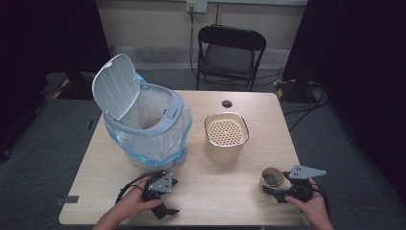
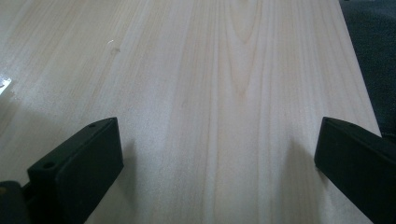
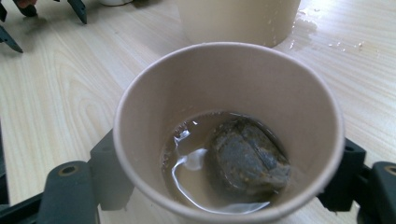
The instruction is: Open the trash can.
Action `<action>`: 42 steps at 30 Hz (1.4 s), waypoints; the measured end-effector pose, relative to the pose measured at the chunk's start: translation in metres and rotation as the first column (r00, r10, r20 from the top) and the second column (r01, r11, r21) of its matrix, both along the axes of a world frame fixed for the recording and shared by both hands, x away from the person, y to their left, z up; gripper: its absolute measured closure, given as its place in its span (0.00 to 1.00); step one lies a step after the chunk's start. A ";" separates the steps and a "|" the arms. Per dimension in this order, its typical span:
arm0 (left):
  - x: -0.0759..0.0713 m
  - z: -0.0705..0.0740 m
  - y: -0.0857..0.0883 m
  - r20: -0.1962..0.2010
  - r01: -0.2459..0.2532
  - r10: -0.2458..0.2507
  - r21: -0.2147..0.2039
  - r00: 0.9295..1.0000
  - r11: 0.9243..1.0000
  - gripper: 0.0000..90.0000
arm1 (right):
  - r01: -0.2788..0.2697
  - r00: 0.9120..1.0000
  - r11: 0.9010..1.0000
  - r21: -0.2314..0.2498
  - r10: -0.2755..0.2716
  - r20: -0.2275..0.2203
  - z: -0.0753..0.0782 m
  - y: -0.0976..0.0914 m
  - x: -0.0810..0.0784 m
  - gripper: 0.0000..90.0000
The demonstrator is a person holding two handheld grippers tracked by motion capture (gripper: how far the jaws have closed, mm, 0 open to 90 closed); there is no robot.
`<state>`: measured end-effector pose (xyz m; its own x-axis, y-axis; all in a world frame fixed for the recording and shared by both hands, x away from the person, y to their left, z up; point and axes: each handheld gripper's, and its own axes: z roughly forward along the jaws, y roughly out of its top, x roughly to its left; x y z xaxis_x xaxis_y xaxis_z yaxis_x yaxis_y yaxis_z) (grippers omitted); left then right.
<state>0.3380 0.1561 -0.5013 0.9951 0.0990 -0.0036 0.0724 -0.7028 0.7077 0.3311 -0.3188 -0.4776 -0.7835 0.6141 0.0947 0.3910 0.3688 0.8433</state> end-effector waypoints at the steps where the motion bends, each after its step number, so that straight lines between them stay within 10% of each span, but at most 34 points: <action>1: 0.000 0.000 0.000 0.000 0.000 0.000 0.001 1.000 1.000 0.00 | -0.001 1.000 1.000 -0.002 0.001 0.006 0.000 0.001 0.000 0.25; 22: 0.000 0.000 0.000 0.000 0.000 0.000 -0.002 1.000 1.000 0.00 | 0.017 0.991 0.998 0.066 -0.025 0.131 -0.011 0.010 0.001 0.25; 42: 0.000 0.000 0.000 0.001 0.000 0.000 -0.002 1.000 1.000 0.00 | 0.032 0.987 0.995 0.095 -0.046 0.152 -0.016 0.011 0.000 0.27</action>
<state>0.3379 0.1560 -0.5014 0.9951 0.0989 -0.0032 0.0720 -0.7016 0.7089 0.3314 -0.3078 -0.4933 -0.7688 0.6387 0.0323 0.2660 0.2735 0.9243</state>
